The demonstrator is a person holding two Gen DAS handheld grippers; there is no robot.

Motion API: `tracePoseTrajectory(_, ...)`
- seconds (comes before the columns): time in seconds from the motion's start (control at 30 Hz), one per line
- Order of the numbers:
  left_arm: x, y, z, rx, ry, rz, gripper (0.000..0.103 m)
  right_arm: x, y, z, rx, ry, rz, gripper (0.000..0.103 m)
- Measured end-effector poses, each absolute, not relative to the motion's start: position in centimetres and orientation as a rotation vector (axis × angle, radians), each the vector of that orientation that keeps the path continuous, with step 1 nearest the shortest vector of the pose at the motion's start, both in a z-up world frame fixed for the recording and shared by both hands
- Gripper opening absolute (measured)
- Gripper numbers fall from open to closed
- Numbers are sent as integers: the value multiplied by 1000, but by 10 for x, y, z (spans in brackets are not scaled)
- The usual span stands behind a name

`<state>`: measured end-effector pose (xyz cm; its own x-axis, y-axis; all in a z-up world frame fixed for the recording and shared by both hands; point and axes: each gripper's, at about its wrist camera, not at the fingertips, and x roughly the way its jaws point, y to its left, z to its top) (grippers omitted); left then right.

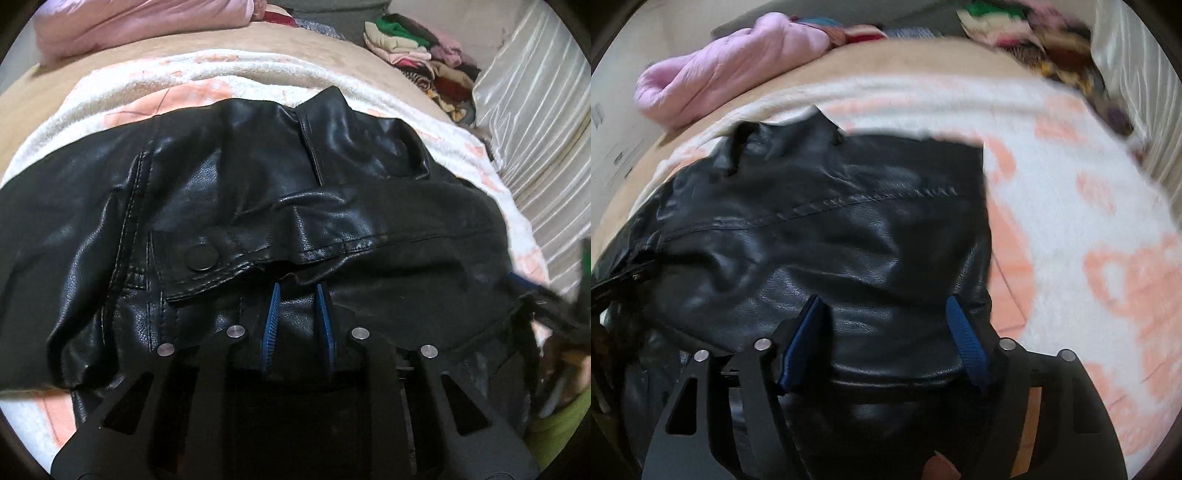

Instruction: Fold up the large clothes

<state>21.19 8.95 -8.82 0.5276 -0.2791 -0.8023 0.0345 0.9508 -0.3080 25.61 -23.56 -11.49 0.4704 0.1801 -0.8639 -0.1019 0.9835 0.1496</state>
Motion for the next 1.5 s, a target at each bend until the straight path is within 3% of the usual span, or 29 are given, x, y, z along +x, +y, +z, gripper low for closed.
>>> tracePoseTrajectory(0.23,201,88,-69,-265,971,-170,17,238,-223,-85,78,983,207,72)
tracePoseTrajectory(0.3,194,88,-60,-280,960,-170,29,228,-216,-77,74,960,231,76)
tracePoseTrajectory(0.43,174,81,-45,-255,923,-183,37,214,-205,-76,77,969,297,83)
tracePoseTrajectory(0.5,170,78,-47,-250,938,-182,52,215,-202,-85,72,1010,278,84)
tracePoseTrajectory(0.57,170,77,-55,-249,957,-174,54,219,-200,-101,59,1080,248,84)
tracePoseTrajectory(0.73,169,74,-65,-229,976,-163,54,214,-200,-93,76,1054,246,84)
tracePoseTrajectory(0.93,161,73,-53,-258,957,-187,65,201,-213,-79,126,1009,268,94)
tracePoseTrajectory(1.0,156,74,-46,-271,946,-179,76,197,-215,-74,130,997,272,97)
tracePoseTrajectory(1.13,147,76,-36,-283,930,-165,84,190,-215,-65,140,973,280,99)
tracePoseTrajectory(1.17,145,76,-35,-282,926,-160,92,187,-215,-62,140,967,279,99)
tracePoseTrajectory(1.2,142,78,-32,-282,918,-147,94,185,-214,-59,138,961,280,99)
tracePoseTrajectory(1.5,126,90,-18,-280,889,-100,94,176,-198,-38,117,911,293,99)
